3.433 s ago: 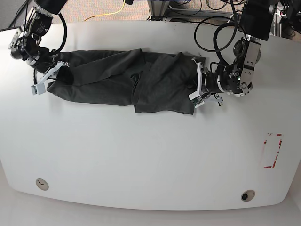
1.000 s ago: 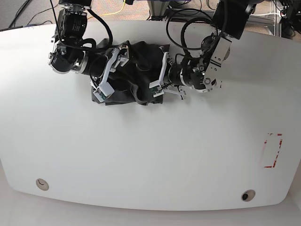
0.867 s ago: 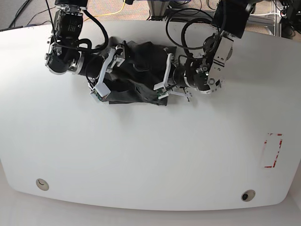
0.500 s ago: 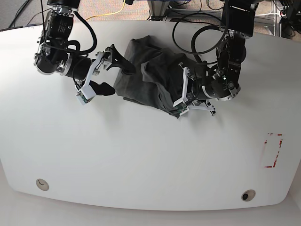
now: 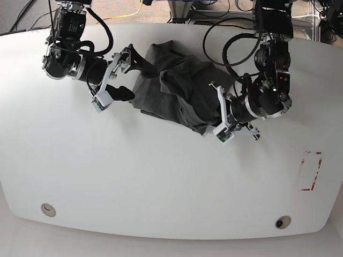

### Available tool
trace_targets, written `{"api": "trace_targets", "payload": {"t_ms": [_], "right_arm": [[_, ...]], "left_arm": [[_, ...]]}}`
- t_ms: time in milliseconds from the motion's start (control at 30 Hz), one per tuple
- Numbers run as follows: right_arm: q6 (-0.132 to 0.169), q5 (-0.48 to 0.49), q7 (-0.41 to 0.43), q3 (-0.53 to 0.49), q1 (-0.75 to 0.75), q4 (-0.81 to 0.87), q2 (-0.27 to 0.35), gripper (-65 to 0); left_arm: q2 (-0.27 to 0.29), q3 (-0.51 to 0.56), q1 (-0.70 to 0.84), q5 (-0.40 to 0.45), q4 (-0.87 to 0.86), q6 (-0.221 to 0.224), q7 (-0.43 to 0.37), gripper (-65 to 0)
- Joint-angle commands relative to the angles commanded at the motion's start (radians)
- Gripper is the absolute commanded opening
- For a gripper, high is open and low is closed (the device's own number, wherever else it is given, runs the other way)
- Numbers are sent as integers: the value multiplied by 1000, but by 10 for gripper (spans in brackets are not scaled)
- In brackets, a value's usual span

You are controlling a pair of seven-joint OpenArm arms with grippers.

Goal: Layout the t-shirt on the table in an organized manner, then fold the t-shirt properly
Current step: 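Press the folded bundle flat with the right gripper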

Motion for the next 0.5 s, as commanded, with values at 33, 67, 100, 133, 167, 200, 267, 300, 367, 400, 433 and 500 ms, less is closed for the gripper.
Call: {"api": "trace_targets", "payload": {"t_ms": [33,67,100,133,167,200,267,300,367,400,433,500], "right_arm": [[0,-8,0,-12,0,0,0,0],[0,-25,0,-28,0,0,0,0],[0,-41,2,-41,0,0,-2,0],[0,-54,3,-51,2,0,-2,0],[0,-75,3,-64,3,0,-5,0],[0,-87,3,-75,5,0,-9,0],[0,-109,3,-98,6,0,-26,0],[0,-118,3,-103,8,0,-31,0],[0,-146,3,-104,11,0,-40,0],[0,-161,3,-106,20,-2,-51,0],[0,-173,3,-109,28,-2,-61,0],[0,-203,3,-132,38,-6,-78,0]], "left_arm": [[-9,-23,-5,-8,0,0,0,-626],[-25,-64,-14,-23,0,0,0,-626],[-37,-98,-21,-34,-2,0,0,-626],[-48,-121,-28,-40,-5,0,0,-626],[-64,-163,-37,-49,-6,0,0,-626],[-72,-192,-41,-54,-6,0,0,-626],[-87,-242,-48,-64,-5,0,0,-626],[-95,-265,-48,-69,-5,0,0,-626],[-121,-304,-49,-74,-5,0,0,-626],[-132,-319,-49,-74,-5,0,0,-626],[-141,-328,-49,-74,-5,0,0,-626],[-163,-351,-44,-74,-5,0,0,-626]]}}
